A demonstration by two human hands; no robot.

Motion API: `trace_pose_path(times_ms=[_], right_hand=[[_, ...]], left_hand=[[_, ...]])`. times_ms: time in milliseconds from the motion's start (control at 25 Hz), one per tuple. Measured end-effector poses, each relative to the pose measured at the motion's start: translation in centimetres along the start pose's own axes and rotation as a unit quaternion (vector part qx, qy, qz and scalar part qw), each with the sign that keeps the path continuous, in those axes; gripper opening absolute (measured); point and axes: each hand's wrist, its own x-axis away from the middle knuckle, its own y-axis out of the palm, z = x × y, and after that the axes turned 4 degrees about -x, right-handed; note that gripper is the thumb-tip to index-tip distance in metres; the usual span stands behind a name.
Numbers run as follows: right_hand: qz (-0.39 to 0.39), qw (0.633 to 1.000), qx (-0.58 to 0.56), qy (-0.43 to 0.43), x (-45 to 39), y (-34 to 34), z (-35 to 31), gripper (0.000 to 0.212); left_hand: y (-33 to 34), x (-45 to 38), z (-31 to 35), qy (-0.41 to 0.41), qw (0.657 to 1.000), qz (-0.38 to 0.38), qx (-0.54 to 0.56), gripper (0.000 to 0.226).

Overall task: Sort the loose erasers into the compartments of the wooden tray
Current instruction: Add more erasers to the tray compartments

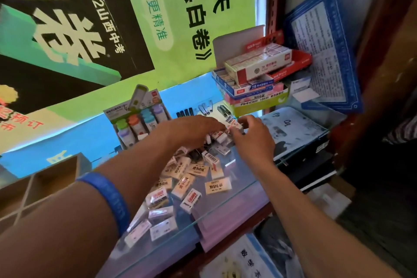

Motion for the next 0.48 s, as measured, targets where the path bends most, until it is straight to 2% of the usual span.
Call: trace_pose_path(times_ms=[120, 200, 280, 480], right_hand=[[-0.004, 1.000, -0.031, -0.002, 0.0, 0.1, 0.1, 0.028], [-0.018, 1.000, 0.003, -0.015, 0.0, 0.4, 0.1, 0.028], [-0.025, 0.999, 0.030, -0.025, -0.1, 0.4, 0.0, 0.031], [-0.045, 0.998, 0.000, -0.035, 0.1, 0.1, -0.1, 0.036]], left_hand=[[0.3, -0.9, -0.9, 0.026, 0.999, 0.000, -0.040, 0.059], [0.6, -0.8, -1.1, 0.021, 0.999, 0.011, -0.038, 0.053], [1.0, -0.7, -1.3, 0.017, 0.999, 0.038, -0.013, 0.052], [1.4, 0.5, -1.2, 0.010, 0.992, 0.125, 0.001, 0.048]])
